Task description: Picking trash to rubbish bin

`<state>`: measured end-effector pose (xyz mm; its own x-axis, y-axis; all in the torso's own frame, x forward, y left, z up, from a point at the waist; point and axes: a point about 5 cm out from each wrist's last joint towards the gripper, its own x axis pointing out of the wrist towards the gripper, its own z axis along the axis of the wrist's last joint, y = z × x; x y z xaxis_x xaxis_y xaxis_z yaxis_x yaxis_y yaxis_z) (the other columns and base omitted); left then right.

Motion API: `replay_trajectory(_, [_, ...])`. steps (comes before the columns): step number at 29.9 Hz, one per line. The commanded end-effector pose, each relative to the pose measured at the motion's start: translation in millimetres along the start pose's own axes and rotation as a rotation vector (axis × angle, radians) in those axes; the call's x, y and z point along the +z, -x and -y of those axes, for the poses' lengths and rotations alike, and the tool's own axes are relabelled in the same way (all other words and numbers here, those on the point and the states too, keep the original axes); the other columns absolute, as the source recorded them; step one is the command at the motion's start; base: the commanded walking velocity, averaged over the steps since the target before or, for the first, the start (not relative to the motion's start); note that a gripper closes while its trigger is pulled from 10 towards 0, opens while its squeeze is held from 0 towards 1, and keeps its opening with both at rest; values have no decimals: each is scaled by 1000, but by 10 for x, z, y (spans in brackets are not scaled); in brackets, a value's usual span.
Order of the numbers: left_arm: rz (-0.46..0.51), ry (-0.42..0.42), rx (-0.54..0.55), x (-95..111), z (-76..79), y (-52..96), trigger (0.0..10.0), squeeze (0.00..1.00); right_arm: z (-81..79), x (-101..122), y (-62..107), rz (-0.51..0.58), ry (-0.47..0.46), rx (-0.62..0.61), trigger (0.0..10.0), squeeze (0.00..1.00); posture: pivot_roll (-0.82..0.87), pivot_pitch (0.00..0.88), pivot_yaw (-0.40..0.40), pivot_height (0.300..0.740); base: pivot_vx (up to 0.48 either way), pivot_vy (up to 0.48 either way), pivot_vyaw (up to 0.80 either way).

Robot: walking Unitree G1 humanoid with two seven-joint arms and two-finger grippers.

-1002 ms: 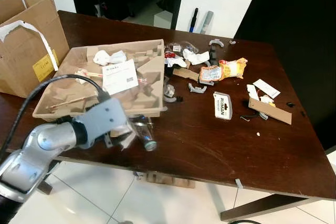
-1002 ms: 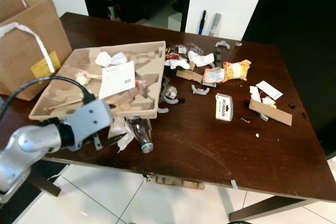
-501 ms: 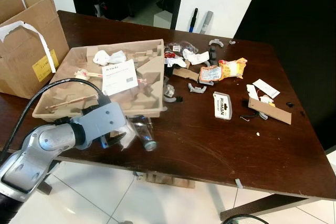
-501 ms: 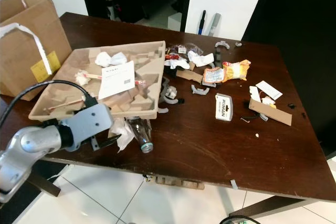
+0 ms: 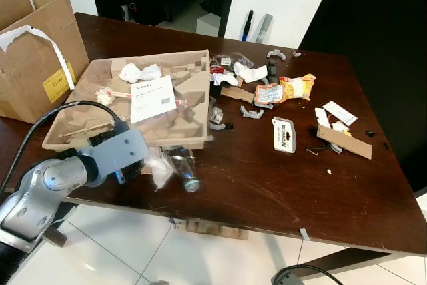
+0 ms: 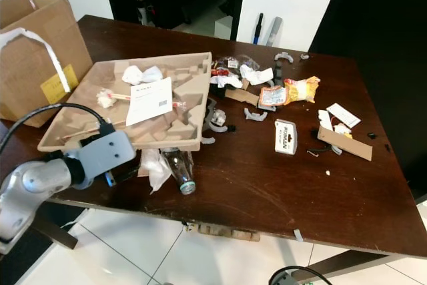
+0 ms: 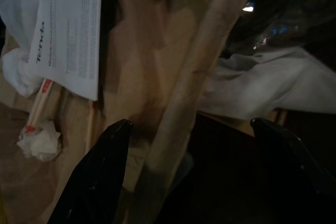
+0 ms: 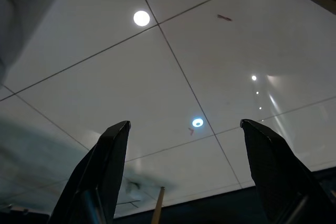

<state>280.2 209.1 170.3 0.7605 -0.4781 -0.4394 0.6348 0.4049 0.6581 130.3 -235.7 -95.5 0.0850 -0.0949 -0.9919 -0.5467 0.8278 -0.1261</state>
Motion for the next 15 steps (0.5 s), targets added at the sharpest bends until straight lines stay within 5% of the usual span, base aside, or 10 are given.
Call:
replay_trajectory(1, [-4, -2, -3, -26, 27, -25, 10000, 0, 48, -166, -4, -30, -25, -5, 10000, 0, 202, 126, -100, 740, 0, 0, 0])
replay_trajectory(5, [7, 4, -11, -33, 34, -36, 10000, 0, 125, -293, 9, -44, -36, -22, 10000, 0, 202, 126, -100, 740, 0, 0, 0])
replay_trajectory(6, [13, 11, -25, -34, 45, -42, 7765, 0, 151, -343, 13, -49, -39, -30, 10000, 0, 192, 128, -98, 740, 0, 0, 0])
replay_trajectory(8, [23, 26, -51, -35, 70, -49, 39, 0, 178, -408, 19, -56, -45, -40, 10000, 0, 192, 128, -98, 740, 0, 0, 0])
replay_trajectory(15, [34, 48, -101, -42, 143, -56, 0, 0, 159, -483, 9, -60, -55, -51, 10000, 0, 188, 128, -101, 740, 0, 0, 0])
